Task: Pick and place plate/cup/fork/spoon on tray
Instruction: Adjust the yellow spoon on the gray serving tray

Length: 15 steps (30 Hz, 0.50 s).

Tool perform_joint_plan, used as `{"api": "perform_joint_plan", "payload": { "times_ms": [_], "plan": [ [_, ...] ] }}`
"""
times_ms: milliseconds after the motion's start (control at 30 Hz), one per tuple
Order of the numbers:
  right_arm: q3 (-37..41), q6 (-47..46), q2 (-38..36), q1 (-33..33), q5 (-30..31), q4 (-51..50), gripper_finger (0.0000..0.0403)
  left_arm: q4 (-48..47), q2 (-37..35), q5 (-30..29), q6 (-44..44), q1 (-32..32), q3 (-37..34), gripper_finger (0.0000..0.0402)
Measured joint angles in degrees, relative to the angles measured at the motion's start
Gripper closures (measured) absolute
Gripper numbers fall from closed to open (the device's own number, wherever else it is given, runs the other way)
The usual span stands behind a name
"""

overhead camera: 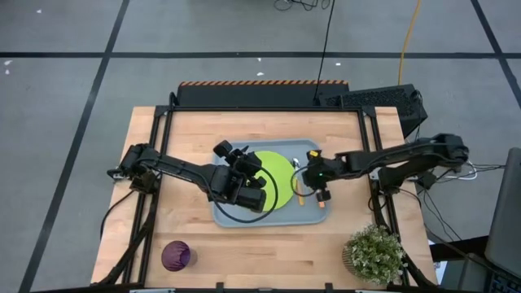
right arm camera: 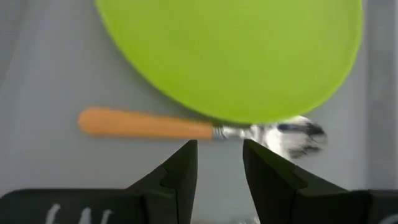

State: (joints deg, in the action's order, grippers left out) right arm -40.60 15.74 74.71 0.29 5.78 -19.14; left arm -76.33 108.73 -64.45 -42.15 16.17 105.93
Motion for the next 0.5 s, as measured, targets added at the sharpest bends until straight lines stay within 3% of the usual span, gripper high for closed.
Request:
{"api": "perform_joint_plan", "payload": {
  "times_ms": [167, 500],
  "plan": [
    [0.0, -5.2, 7.5, -0.3, 0.0, 1.8, 0.0282, 0.0, 0.0, 0.0, 0.0, 0.3, 0.0, 0.0282],
    [-1.9, 3.0, 10.0, -0.2, 0.0, 1.7, 0.0282, -0.1, 0.0, 0.0, 0.5, 0.3, 0.0, 0.0282]
  ]
}}
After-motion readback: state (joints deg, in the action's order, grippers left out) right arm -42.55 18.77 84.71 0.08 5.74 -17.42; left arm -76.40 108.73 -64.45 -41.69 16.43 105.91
